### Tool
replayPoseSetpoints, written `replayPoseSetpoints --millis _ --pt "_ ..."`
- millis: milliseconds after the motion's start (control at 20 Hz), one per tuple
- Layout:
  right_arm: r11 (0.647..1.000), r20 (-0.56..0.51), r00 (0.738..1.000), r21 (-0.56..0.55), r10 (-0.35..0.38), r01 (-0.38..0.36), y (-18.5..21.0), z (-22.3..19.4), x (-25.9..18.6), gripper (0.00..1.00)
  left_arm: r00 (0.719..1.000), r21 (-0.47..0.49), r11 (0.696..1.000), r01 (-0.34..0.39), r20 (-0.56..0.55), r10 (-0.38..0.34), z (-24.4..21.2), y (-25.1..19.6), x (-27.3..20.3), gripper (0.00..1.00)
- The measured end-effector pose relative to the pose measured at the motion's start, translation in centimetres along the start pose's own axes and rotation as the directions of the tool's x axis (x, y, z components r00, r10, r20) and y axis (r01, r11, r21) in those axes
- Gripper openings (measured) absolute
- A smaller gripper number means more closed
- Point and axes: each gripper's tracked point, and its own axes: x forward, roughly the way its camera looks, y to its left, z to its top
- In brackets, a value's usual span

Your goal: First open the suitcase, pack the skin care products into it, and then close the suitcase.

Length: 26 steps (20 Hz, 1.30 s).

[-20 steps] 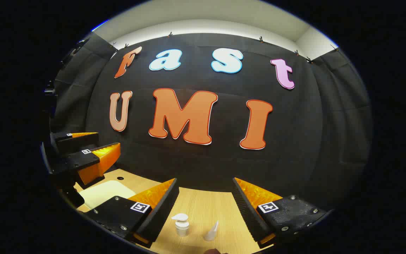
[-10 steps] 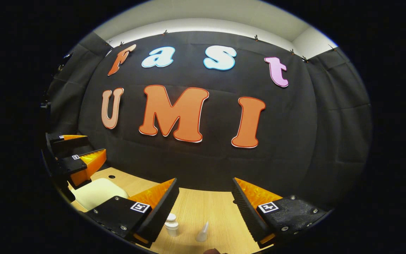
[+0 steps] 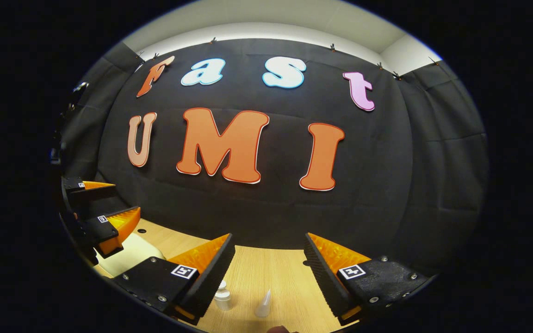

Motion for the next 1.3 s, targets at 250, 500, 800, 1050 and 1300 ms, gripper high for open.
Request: replayPoseSetpoints --millis 250,500,800,1050,1300 --pt "1.0 -0.014 1.0 0.014 -0.017 0.017 -1.0 -0.7 0.1 0.96 0.997 0.14 0.989 0.048 -0.072 -0.038 -4.6 -1.6 -0.2 1.0" --pt "1.0 -0.016 1.0 0.004 -0.024 0.024 -1.7 -1.1 0.1 0.95 0.986 0.311 0.942 0.127 -0.143 -0.086 -9.8 -3.6 -1.4 0.99" --pt "0.999 -0.034 0.999 0.008 -0.033 0.033 -2.7 -2.0 -0.4 0.96 0.96 0.455 0.859 0.236 -0.245 -0.135 -15.3 -5.9 -1.4 0.98" --pt "0.998 -0.06 0.997 0.017 -0.055 0.056 -4.2 -3.1 -1.1 0.96 0.936 0.582 0.741 0.334 -0.298 -0.188 -19.1 -8.4 -2.6 0.98" --pt "0.996 -0.08 0.994 0.028 -0.077 0.08 -5.5 -4.0 -1.7 0.96 0.907 0.664 0.628 0.406 -0.377 -0.188 -22.8 -8.9 -2.7 0.92"
